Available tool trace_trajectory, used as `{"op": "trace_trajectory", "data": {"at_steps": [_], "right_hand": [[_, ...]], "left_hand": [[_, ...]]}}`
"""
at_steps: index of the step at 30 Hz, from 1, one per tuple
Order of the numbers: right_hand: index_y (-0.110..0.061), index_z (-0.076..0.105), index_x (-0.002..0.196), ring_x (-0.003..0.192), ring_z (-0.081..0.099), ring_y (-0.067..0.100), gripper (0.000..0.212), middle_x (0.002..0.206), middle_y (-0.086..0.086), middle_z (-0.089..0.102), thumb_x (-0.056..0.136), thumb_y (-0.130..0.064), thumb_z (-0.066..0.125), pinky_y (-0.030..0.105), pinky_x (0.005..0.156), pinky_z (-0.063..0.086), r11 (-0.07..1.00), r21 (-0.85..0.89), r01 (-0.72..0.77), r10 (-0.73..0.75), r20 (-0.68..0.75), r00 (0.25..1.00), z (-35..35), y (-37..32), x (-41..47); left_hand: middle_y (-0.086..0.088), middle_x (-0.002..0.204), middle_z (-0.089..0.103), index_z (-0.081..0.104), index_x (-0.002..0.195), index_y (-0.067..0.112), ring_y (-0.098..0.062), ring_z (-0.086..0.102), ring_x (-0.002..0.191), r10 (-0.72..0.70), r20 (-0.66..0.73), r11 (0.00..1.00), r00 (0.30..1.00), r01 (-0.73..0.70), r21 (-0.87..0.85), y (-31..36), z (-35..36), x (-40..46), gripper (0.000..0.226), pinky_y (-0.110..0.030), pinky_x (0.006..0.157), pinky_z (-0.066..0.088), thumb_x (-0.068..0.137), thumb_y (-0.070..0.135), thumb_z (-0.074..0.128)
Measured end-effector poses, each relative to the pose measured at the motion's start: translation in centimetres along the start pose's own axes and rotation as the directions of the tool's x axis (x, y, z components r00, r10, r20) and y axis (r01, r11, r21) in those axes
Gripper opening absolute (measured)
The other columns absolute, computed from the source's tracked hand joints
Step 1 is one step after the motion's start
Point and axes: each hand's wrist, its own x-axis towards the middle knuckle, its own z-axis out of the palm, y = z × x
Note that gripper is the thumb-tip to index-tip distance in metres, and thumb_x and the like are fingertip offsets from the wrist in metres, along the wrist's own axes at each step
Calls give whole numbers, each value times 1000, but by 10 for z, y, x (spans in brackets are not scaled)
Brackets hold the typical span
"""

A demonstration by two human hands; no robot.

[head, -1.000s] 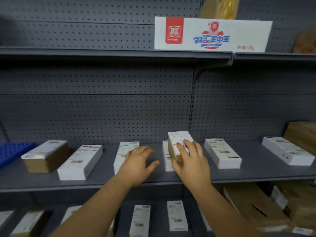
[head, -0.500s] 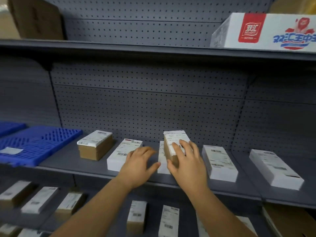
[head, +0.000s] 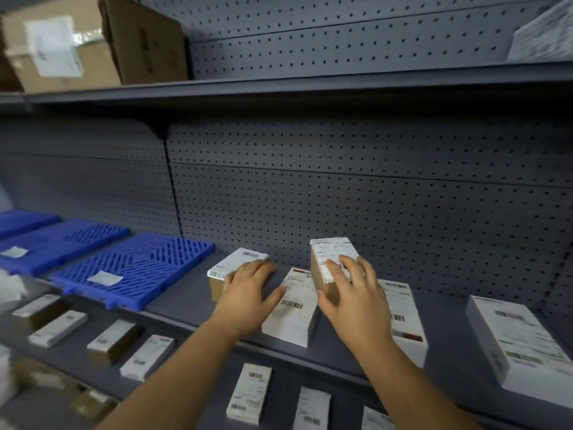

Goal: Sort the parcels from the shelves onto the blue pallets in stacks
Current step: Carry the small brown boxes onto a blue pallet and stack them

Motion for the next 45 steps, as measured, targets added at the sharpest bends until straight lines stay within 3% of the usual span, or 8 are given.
{"op": "trace_trajectory", "data": {"at_steps": [7,14,20,24,28,37,41,45], "right_hand": [[-22,60,125,129,43,30,54,132,1,55,76,-43,71,45,77,54,999,-52,-8,8,2,1000,26,-38,19],[-23,61,124,128,41,27,52,131,-2,55,77,-43,70,41,75,54,990,-116,-77,74,-33,997,49,-88,32],[-22,61,124,126,43,29,52,130,-1,55,76,-42,71,41,73,55,977,-164,-138,129,-64,990,62,-121,32],[-21,61,124,125,44,30,52,130,0,55,77,-42,70,42,72,56,967,-208,-151,145,-45,988,65,-130,25],[-22,60,125,127,43,30,53,131,-1,55,77,-43,69,42,73,56,957,-238,-166,164,-30,986,62,-135,23],[-21,61,124,125,44,29,55,130,1,56,74,-40,74,44,74,55,983,-132,-131,125,-55,991,66,-164,46],[-19,61,123,124,45,31,56,129,2,57,73,-39,76,45,80,55,993,-65,-94,91,-52,995,82,-194,60],[-20,61,123,124,46,31,56,129,2,57,72,-41,76,43,75,55,998,-28,-57,56,-27,998,99,-231,63]], "left_hand": [[9,145,37,39,139,31,-13,27,136,-33,-24,999,999,34,33,-53,0,26,55,-41,114,13,91,56,44],[10,143,38,43,137,32,-12,27,134,70,3,997,998,-70,34,-110,12,43,56,-42,114,13,89,60,42],[10,147,31,39,137,36,-17,19,138,67,59,998,996,-68,2,-127,23,51,64,-52,113,14,81,68,45],[7,149,29,39,137,33,-17,18,138,86,74,996,994,-83,-38,-129,33,45,60,-45,108,25,83,57,48],[8,148,30,40,139,30,-16,18,139,89,65,994,994,-84,-76,-130,34,45,56,-45,107,26,87,50,47],[12,141,40,47,135,29,-9,24,135,78,-93,987,993,-90,-133,-142,-26,50,51,-42,106,26,88,50,50],[11,136,45,53,130,28,-10,30,132,43,-180,993,983,-62,-104,-172,-54,45,49,-43,102,32,86,50,55],[10,135,46,54,129,28,-11,32,131,2,-202,998,979,-13,-54,-215,-73,30,48,-44,101,33,86,49,55]]}}
